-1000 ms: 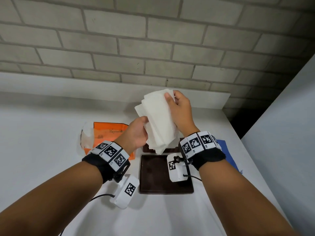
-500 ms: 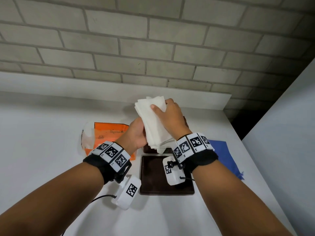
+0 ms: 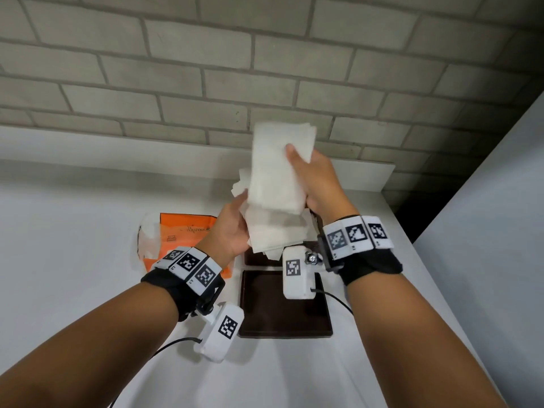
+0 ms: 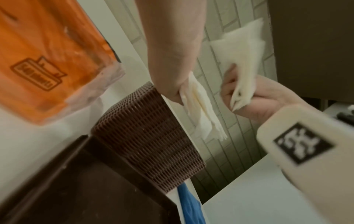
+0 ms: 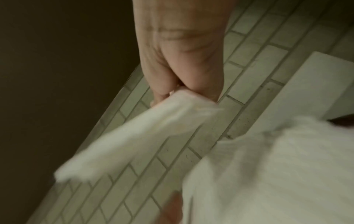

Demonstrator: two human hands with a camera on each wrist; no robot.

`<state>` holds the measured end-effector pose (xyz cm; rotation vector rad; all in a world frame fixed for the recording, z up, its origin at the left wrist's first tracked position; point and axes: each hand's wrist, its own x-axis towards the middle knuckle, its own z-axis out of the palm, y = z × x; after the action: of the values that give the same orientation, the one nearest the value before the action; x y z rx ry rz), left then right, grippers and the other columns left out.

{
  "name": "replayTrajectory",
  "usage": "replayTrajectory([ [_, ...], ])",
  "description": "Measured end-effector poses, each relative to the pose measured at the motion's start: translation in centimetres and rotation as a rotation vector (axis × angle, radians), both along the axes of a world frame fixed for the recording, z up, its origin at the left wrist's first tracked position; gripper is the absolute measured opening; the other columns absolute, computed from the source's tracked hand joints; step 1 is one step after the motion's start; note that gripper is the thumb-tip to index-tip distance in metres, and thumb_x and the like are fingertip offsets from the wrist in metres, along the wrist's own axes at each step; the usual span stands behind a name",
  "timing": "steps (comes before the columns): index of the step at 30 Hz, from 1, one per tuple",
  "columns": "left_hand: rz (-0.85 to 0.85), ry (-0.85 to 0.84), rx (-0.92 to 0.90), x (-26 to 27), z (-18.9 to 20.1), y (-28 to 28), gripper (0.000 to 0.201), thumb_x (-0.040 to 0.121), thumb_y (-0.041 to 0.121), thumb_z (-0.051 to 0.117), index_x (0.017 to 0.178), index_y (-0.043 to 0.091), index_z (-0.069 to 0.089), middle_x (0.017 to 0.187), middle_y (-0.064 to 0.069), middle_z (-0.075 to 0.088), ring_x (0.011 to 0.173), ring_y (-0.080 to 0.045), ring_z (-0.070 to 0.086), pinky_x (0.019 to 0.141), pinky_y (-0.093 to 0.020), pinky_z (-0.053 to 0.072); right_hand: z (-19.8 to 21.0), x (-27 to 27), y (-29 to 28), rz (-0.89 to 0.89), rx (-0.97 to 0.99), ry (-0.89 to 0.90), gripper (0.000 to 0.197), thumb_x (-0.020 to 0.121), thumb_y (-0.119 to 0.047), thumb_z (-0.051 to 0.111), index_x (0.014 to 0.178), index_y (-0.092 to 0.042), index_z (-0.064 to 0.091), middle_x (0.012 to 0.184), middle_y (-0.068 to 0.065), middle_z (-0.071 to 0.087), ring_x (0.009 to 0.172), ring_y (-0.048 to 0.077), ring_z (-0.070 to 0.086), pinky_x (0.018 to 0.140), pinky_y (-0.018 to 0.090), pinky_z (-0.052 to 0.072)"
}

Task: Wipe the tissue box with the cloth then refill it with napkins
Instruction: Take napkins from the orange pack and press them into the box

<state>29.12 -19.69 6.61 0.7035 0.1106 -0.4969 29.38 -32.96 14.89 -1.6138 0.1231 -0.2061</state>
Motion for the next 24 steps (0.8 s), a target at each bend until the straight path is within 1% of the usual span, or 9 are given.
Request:
replayTrajectory([
  [2,0.0,-0.017,0.062,0.0,0.0,0.0,0.031,0.099,0.018,0.042,0.124,0.007,0.054,0.103,-0.013,0.07,0.092,-0.029,0.067,0.076,-0.044,0.055,0.8,0.4,-0.8,-0.064,0.159,0.014,0.03,0.094,-0.029,0.057,0.118,-0.011,0.057,0.11,0.008,0.066,0.094,0.023,0.065,0.082,0.035,0.056],
  [4,-0.003,-0.03,0.069,0.0,0.2,-0.1,0.036,0.098,0.015,0.043,0.133,0.007,0.049,0.11,-0.013,0.065,0.095,-0.028,0.064,0.076,-0.044,0.053,0.6,0.6,-1.1,-0.054,0.175,0.056,0.03,0.094,-0.031,0.057,0.117,-0.011,0.056,0.106,0.006,0.066,0.092,0.022,0.065,0.079,0.034,0.057],
  [7,-0.042,-0.04,0.057,0.1,0.6,-0.3,0.037,0.095,0.013,0.043,0.131,0.009,0.051,0.111,-0.012,0.066,0.091,-0.027,0.068,0.071,-0.04,0.059,-1.2,0.7,-0.6,-0.003,-0.036,0.143,0.035,0.092,-0.032,0.06,0.117,-0.007,0.06,0.113,0.01,0.069,0.096,0.025,0.067,0.085,0.038,0.057],
  [10,-0.065,-0.035,0.063,0.3,0.4,-0.5,0.043,0.094,0.018,0.046,0.135,0.01,0.051,0.132,-0.015,0.058,0.113,-0.031,0.061,0.087,-0.044,0.056,-3.2,0.6,0.1,-0.028,-0.3,0.101,0.033,0.09,-0.031,0.061,0.111,-0.006,0.065,0.111,0.012,0.07,0.094,0.025,0.066,0.086,0.038,0.055],
  [13,-0.049,-0.05,0.079,0.3,0.3,-0.4,0.04,0.097,0.02,0.043,0.135,0.012,0.051,0.133,-0.014,0.059,0.117,-0.031,0.059,0.094,-0.045,0.052,-4.2,0.7,0.2,-0.092,-0.416,0.079,0.035,0.088,-0.039,0.062,0.099,-0.006,0.061,0.099,0.009,0.067,0.089,0.024,0.063,0.077,0.034,0.05],
  [15,-0.05,-0.062,0.11,0.2,0.5,-0.3,0.039,0.098,0.026,0.042,0.133,0.012,0.052,0.13,-0.012,0.061,0.111,-0.028,0.062,0.084,-0.041,0.057,-4.3,1.0,0.0,-0.121,-0.376,0.117,0.035,0.086,-0.042,0.063,0.094,-0.009,0.055,0.096,0.006,0.063,0.087,0.023,0.061,0.074,0.032,0.048],
  [18,-0.054,-0.057,0.142,0.2,0.5,-0.1,0.043,0.099,0.03,0.041,0.137,0.012,0.048,0.134,-0.013,0.058,0.111,-0.028,0.062,0.075,-0.038,0.059,-3.9,1.2,-0.4,-0.074,-0.146,0.24,0.031,0.084,-0.04,0.067,0.086,-0.01,0.059,0.1,0.008,0.069,0.094,0.027,0.066,0.083,0.036,0.055],
  [21,-0.055,-0.036,0.154,0.0,0.7,-0.1,0.044,0.098,0.03,0.043,0.138,0.012,0.048,0.136,-0.013,0.057,0.114,-0.028,0.061,0.073,-0.037,0.06,-3.8,1.0,-0.5,-0.026,0.06,0.289,0.02,0.086,-0.032,0.068,0.077,-0.016,0.061,0.089,0.005,0.069,0.083,0.022,0.066,0.08,0.034,0.055],
  [24,-0.067,-0.038,0.149,0.0,0.7,-0.2,0.044,0.098,0.031,0.042,0.137,0.012,0.049,0.135,-0.013,0.057,0.111,-0.027,0.062,0.072,-0.037,0.06,-4.1,1.0,-0.4,-0.049,0.149,0.204,0.011,0.086,-0.023,0.068,0.077,-0.019,0.065,0.092,0.006,0.069,0.089,0.023,0.065,0.092,0.042,0.054],
])
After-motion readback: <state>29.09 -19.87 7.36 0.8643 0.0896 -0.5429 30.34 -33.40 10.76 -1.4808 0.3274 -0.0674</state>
